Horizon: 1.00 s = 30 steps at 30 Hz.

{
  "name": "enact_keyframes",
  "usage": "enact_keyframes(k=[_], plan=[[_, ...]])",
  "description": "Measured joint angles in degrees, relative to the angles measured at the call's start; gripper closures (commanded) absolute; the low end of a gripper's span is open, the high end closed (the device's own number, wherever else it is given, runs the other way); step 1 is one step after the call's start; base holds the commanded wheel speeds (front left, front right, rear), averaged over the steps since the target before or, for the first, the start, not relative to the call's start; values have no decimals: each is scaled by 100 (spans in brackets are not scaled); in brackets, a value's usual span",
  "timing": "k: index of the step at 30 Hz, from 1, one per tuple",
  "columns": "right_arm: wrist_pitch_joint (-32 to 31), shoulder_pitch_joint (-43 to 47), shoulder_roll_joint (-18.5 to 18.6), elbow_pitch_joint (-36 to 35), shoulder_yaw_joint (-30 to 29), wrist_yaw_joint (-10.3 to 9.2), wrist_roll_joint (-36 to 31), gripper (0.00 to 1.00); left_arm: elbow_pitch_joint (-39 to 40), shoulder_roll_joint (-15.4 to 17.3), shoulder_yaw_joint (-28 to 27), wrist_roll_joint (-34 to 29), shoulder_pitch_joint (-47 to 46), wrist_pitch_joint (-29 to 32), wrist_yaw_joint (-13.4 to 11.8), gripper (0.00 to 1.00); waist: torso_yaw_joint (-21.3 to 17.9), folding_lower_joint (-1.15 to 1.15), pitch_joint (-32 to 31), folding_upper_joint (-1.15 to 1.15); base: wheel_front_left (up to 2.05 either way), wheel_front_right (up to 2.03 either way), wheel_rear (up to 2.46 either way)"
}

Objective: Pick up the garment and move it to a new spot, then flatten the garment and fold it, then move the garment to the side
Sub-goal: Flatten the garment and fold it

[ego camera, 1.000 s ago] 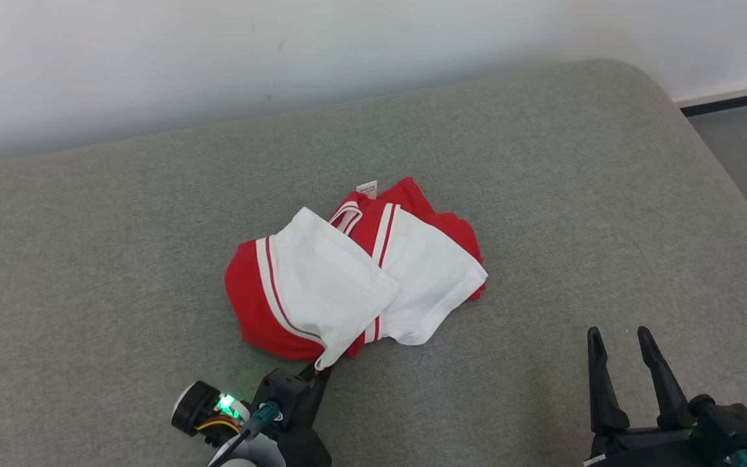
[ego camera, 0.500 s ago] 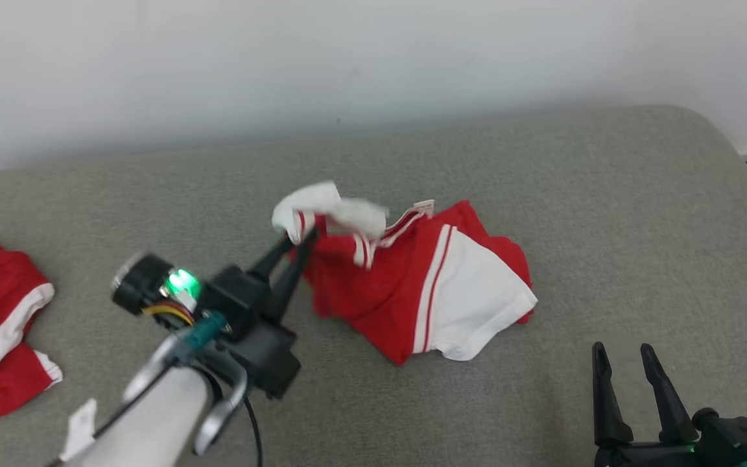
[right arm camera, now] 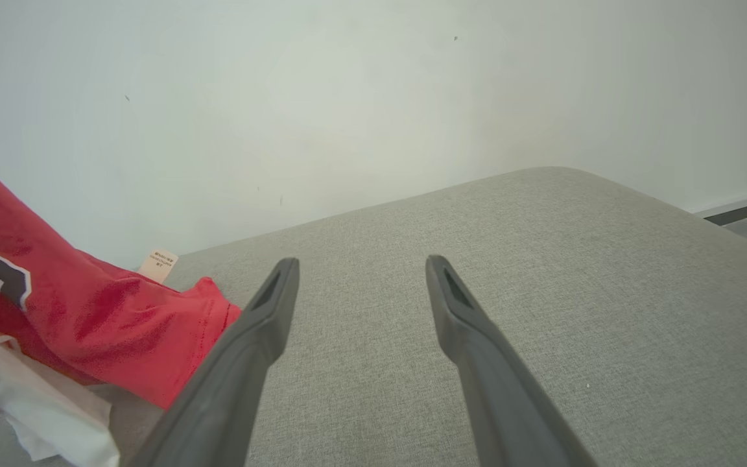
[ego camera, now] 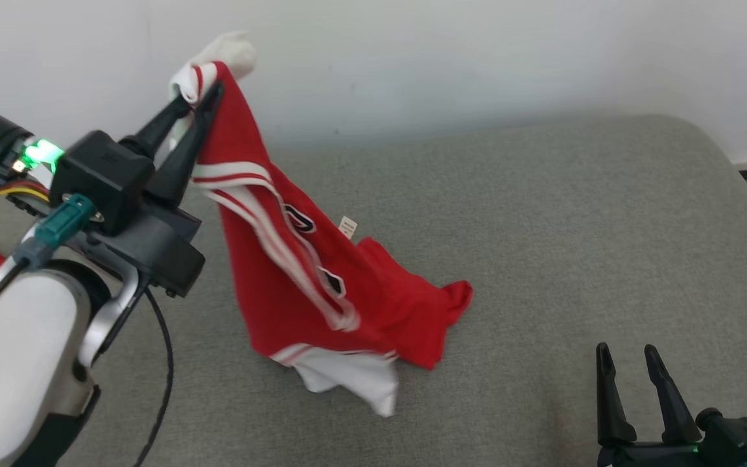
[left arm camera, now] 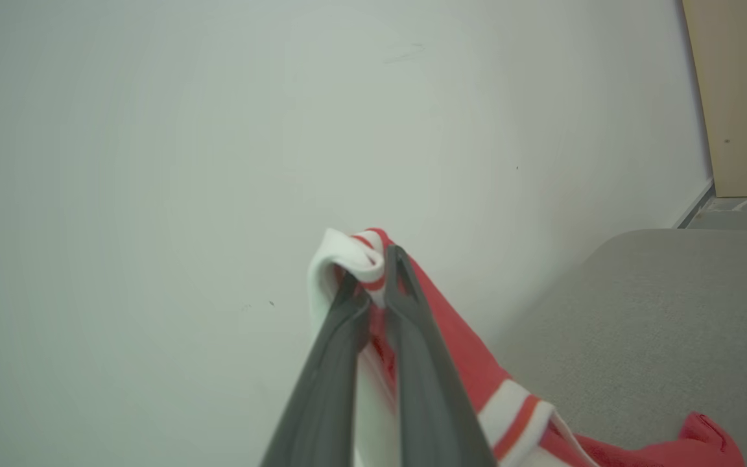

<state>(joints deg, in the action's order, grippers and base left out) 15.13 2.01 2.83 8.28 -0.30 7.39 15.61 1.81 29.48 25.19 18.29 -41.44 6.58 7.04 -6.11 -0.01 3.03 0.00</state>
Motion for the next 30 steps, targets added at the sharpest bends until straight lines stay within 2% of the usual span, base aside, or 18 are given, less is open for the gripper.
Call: enact_keyframes(k=[8, 16, 22, 23, 24, 25, 30], plan=[[0, -135, 1, 8, 22, 0, -7, 0, -497, 166, -20, 174, -202, -164, 8, 100, -332, 1, 269, 0, 0, 0, 0], [0, -243, 2, 53, 40, 0, -7, 0, -1928, 454, -15, 221, -227, -503, 12, 100, -643, 1, 537, 0, 0, 0, 0], [0, -307, 2, 109, 13, 0, -31, 0, -3051, 409, 19, 555, -138, -692, 38, 100, -740, 1, 655, 1, 0, 0, 0], [0, -310, 2, 126, 13, 0, -37, 0, -3233, 381, 49, 606, -87, -698, 38, 61, -735, 1, 659, 1, 0, 0, 0], [0, -315, 3, 138, 13, 0, -48, 0, -3351, 350, 88, 641, -45, -743, 38, 16, -727, 1, 663, 1, 0, 0, 0], [0, -322, 0, 143, 18, 0, -49, 0, -3476, 321, 127, 657, -31, -781, 41, 0, -716, 1, 666, 0, 0, 0, 0], [0, -322, 1, 168, 1, 0, -62, 0, -3738, 192, 275, 767, -71, -1100, 48, 0, -612, 1, 636, 1, 0, 0, 0]])
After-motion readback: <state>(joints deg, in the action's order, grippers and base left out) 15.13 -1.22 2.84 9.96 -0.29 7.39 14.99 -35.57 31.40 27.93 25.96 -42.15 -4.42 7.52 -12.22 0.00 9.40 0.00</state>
